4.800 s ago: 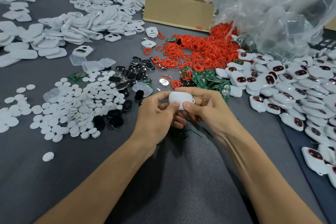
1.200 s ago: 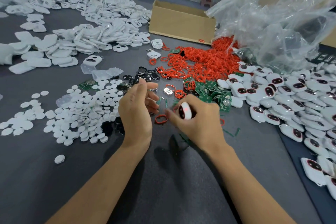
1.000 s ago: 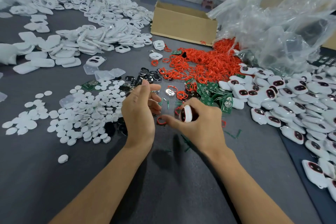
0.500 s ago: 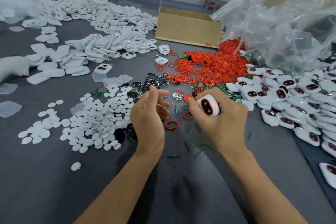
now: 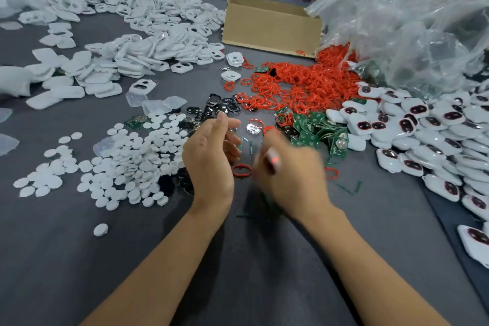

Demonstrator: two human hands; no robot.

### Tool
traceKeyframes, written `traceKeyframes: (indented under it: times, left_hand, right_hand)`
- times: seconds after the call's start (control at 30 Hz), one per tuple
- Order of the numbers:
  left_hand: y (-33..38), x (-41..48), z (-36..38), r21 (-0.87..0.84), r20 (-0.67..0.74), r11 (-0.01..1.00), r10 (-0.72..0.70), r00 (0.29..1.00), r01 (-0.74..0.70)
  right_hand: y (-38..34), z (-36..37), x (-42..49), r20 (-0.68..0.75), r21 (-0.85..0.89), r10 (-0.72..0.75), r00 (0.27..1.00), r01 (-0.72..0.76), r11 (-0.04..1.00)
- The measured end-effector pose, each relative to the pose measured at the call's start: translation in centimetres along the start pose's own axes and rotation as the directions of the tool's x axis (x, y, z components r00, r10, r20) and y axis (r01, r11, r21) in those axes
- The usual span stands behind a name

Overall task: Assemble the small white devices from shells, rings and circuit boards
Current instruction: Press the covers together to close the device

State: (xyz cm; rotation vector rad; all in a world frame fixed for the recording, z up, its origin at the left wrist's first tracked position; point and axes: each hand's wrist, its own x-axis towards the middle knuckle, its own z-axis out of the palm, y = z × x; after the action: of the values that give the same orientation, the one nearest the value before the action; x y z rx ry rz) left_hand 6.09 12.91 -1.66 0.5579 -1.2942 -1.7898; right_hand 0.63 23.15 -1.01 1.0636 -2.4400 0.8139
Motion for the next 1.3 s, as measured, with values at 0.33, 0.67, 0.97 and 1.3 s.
traceKeyframes:
  times: [0.33, 0.67, 0.97, 1.3]
  left_hand:
    - [0.3, 0.0, -0.1, -0.003, -0.002, 1.0, -0.016, 1.0, 0.016]
    - [0.2, 0.0, -0.3, -0.024, -0.015, 1.0, -0.014, 1.0, 0.014]
    - [-0.2, -0.2, -0.1, 0.067, 0.137, 0.994, -0.096, 0.986, 0.088]
    - [-0.8, -0.4, 0.1, 0.233, 0.329, 0.969, 0.005, 0.944, -0.086]
  right_hand:
    - [-0.4, 0.6, -0.2, -0.07, -0.096, -0.029, 0.997, 0.022, 0.995]
    - [-0.6, 1.2, -0.4, -0.09, 0.062, 0.028, 0.996, -0.022, 0.998]
    - [-0.5, 0.5, -0.2, -0.006, 0.497, 0.278, 0.961, -0.238, 0.834]
    - [1.8, 0.0, 0.1, 0.369, 0.652, 0.135, 0.92, -0.36, 0.667]
